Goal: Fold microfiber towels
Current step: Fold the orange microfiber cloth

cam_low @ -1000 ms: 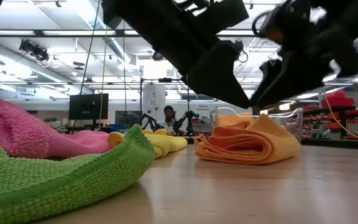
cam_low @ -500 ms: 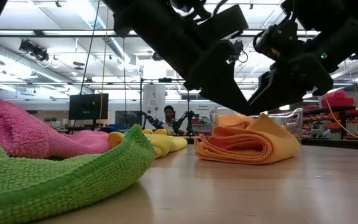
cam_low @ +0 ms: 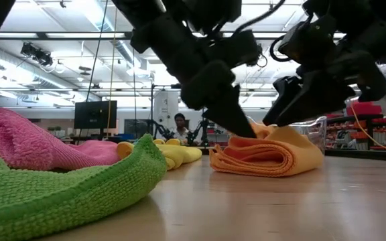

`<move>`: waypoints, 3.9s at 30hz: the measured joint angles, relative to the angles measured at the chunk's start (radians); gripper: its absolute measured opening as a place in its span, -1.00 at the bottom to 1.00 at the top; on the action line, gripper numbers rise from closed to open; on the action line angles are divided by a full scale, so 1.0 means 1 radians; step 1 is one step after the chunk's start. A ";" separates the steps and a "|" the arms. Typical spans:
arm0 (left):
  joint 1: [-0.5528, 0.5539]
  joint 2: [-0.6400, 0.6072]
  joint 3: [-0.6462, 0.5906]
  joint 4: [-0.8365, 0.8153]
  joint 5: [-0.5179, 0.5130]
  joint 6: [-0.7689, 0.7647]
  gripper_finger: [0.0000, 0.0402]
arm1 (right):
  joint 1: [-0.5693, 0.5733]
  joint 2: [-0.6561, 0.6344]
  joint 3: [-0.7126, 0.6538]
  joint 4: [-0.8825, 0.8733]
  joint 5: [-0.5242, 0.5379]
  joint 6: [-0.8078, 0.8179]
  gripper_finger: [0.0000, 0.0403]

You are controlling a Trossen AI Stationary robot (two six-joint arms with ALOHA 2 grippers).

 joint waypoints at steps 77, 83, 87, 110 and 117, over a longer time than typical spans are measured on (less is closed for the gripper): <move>0.016 -0.011 -0.002 -0.078 -0.058 -0.023 -0.89 | -0.068 0.006 -0.007 -0.112 -0.141 0.007 -0.81; 0.030 -0.019 0.000 -0.059 -0.152 -0.066 -0.94 | -0.031 0.008 -0.007 -0.091 -0.141 -0.017 -0.81; 0.051 -0.004 -0.002 -0.030 -0.171 -0.122 -0.94 | -0.011 0.008 -0.007 -0.057 -0.141 -0.032 -0.81; 0.064 0.091 0.000 0.039 -0.117 -0.130 -0.91 | -0.054 0.009 -0.002 0.003 -0.076 -0.003 -0.81; 0.064 0.091 0.000 0.042 -0.117 -0.130 -0.88 | -0.125 0.012 -0.002 -0.005 -0.069 0.157 -0.81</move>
